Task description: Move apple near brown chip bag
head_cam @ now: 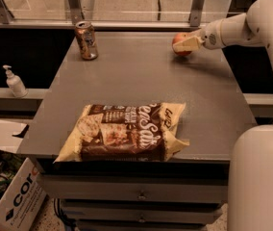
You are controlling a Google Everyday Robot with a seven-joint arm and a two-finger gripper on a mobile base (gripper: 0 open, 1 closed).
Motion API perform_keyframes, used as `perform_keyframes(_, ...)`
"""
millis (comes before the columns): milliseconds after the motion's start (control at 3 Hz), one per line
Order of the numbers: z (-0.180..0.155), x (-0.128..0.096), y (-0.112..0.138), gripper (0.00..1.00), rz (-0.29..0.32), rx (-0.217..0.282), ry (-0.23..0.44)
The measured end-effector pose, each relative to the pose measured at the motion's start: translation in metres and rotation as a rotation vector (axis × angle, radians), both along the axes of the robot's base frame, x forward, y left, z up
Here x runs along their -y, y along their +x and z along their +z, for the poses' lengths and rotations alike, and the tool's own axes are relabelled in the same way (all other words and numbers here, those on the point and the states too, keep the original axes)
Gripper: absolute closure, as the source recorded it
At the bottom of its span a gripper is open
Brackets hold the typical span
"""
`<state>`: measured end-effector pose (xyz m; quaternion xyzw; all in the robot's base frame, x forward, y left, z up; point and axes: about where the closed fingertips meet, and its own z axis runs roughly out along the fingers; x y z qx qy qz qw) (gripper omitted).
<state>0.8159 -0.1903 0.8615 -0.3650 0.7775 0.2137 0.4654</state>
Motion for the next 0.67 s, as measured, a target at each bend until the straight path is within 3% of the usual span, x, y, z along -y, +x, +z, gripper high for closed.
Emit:
perform_keyframes(333,0.007,-0.001,-0.021,0.87,0.05,-0.041,0.038)
perform_keyframes(667,0.012,0.001,-0.058,1.0,0.132,-0.093,0.064)
